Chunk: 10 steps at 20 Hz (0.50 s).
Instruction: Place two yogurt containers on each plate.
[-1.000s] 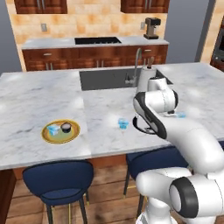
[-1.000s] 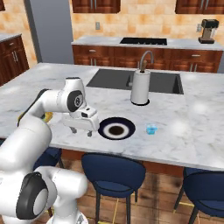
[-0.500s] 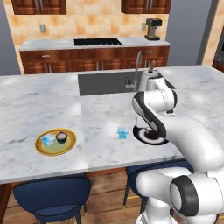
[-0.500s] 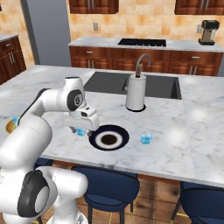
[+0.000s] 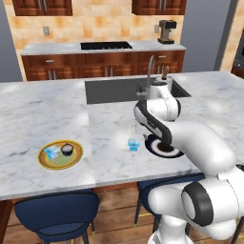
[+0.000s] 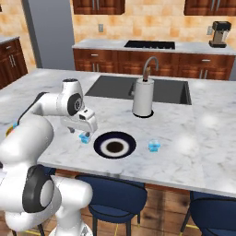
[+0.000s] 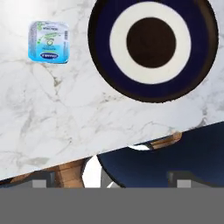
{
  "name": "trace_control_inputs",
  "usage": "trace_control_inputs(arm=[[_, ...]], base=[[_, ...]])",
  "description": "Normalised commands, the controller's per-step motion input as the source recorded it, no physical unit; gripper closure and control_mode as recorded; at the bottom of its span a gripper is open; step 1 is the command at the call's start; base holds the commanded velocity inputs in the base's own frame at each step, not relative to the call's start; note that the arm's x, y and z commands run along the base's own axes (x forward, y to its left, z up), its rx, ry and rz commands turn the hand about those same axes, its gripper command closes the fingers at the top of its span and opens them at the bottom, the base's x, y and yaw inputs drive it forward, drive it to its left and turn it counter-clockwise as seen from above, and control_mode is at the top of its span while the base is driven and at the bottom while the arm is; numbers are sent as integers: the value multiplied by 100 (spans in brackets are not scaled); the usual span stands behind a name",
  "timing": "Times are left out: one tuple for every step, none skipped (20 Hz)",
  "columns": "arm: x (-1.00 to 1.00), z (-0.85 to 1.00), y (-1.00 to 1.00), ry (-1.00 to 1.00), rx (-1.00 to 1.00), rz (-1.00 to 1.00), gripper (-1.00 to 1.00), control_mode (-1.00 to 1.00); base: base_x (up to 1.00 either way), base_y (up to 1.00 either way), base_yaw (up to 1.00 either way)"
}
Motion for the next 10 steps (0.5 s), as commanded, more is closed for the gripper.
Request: trace_control_inputs(arm=[[74, -26, 62, -7, 25, -15, -100, -100], [79, -23, 66, -17, 20, -21, -100, -100], [78, -10, 76, -26, 3, -28, -100, -100], [56, -6, 36, -29, 0, -17, -100, -100], [56, -13, 16, -28, 0, -2, -100, -100], [61, -21, 5, -21, 0, 0, -100, -100], [68, -27, 0, -10, 0, 0, -100, -100], [68, -29, 0, -7, 0, 0, -100, -100], [69, -30, 0, 0, 0, 0, -100, -100], [76, -16, -22, 0, 0, 8, -100, -100]], base=[[0, 0, 0], [0, 0, 0], [0, 0, 0], [0, 0, 0], [0, 0, 0], [0, 0, 0], [0, 0, 0], [0, 0, 0], [0, 0, 0], [0, 0, 0]])
